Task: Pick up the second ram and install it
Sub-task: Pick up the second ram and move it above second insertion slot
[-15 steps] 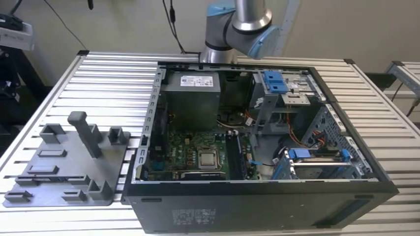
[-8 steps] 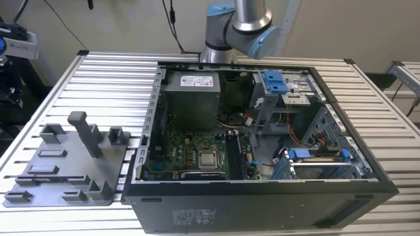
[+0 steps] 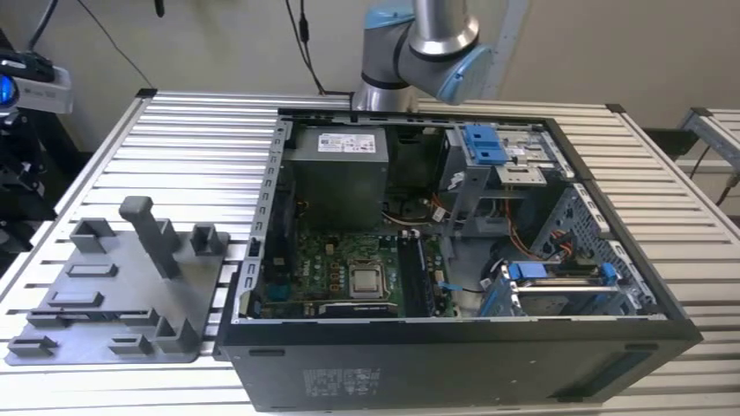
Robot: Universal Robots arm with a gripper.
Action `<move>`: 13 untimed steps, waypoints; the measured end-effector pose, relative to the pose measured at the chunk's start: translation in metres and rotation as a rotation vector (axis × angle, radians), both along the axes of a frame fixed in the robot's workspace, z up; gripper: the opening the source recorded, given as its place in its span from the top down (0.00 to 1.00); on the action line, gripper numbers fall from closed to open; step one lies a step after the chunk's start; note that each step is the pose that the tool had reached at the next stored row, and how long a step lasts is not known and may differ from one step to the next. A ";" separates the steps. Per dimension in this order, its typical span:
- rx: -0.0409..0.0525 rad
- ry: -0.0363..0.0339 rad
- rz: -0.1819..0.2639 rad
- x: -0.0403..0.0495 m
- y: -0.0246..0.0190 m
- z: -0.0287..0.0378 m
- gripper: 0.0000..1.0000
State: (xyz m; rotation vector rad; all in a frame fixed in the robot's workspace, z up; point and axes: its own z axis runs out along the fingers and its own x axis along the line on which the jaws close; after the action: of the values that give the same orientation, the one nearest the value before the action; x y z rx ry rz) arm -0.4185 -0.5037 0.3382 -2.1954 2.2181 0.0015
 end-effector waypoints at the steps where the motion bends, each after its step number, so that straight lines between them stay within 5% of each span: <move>1: -0.0002 0.0000 0.000 0.0000 0.0000 0.0000 0.52; 13: -0.0005 0.0000 0.004 0.0000 0.0000 -0.0110 0.52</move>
State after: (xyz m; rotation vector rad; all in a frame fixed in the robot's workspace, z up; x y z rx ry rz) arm -0.4186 -0.5037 0.3271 -2.1996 2.2145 0.0009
